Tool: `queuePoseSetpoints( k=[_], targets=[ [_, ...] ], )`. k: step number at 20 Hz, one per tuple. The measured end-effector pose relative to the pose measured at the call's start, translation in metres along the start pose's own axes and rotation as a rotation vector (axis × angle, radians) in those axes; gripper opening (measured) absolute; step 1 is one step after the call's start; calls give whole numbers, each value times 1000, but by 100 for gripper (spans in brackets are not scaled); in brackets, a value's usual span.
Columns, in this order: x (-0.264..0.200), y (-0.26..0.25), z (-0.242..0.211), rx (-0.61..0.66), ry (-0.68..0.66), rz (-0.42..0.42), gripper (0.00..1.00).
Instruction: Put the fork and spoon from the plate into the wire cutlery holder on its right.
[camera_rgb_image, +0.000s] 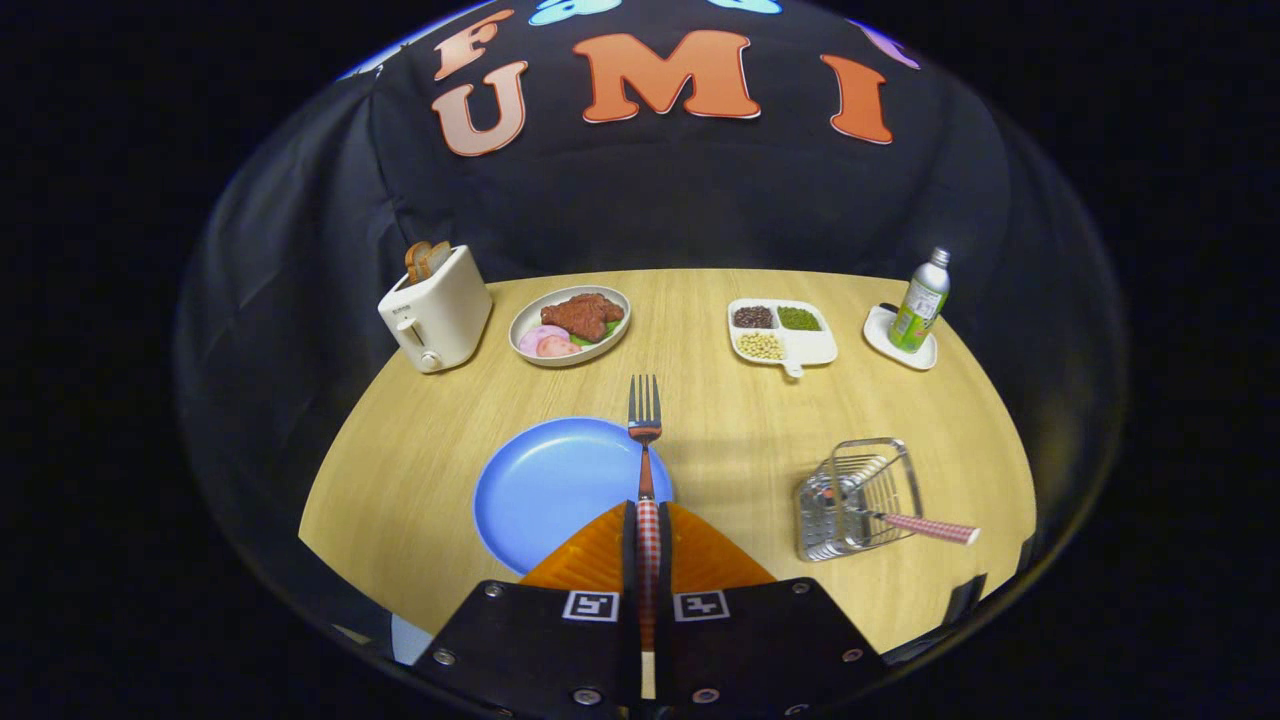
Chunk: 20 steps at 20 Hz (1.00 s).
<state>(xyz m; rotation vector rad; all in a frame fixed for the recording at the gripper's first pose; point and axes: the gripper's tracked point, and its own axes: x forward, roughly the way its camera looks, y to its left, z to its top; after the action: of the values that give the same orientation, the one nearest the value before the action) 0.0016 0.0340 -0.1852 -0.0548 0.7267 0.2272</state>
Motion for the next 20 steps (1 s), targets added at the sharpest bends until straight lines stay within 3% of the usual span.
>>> queuePoseSetpoints(
  k=[9,15,20],
  targets=[
    [-47,-111,2,-173,218,-85,6],
    [-42,-133,-12,-275,403,-76,5],
    [-23,-137,-21,-271,530,-67,5]
  ],
)
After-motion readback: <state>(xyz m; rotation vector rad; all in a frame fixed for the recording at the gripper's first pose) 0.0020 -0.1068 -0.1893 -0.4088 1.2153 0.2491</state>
